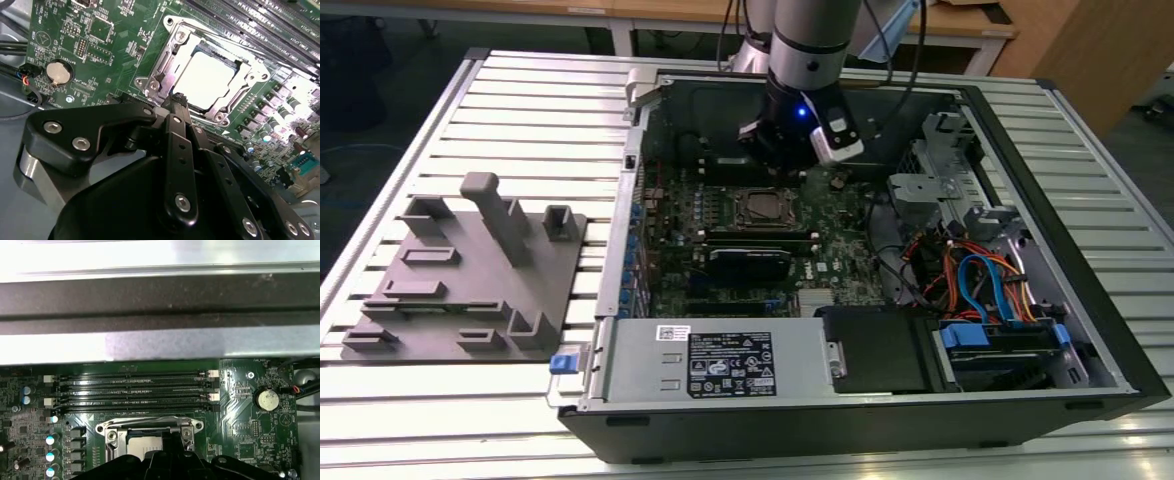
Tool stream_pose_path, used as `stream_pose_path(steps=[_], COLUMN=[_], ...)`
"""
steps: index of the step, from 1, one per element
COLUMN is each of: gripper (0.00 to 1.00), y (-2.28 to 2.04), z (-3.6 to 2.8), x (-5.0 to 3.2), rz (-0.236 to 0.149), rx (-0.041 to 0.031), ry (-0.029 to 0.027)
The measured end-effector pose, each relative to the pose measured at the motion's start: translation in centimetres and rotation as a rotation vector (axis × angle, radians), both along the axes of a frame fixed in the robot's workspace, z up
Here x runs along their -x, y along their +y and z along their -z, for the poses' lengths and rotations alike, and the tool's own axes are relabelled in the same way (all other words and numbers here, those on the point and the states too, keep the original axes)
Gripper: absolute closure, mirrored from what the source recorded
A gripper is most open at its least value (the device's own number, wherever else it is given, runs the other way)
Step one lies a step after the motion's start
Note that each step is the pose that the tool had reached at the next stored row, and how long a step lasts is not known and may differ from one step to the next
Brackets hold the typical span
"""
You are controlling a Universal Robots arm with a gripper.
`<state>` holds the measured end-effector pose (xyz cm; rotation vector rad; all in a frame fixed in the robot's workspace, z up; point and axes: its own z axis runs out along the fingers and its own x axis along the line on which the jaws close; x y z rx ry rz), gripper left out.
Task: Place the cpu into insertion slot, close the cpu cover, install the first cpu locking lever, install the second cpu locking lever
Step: 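Install the second cpu locking lever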
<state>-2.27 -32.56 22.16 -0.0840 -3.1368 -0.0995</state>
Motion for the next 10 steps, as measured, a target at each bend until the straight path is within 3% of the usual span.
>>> stream_pose_path(steps=[4, 10], gripper=[0.90, 0.90], y=[-0.27, -0.79], z=[0.02, 0.03], x=[0.00, 0.00], rz=[0.000, 0.000], rx=[0.0068, 0.0226], ry=[-0.0001, 0.0000])
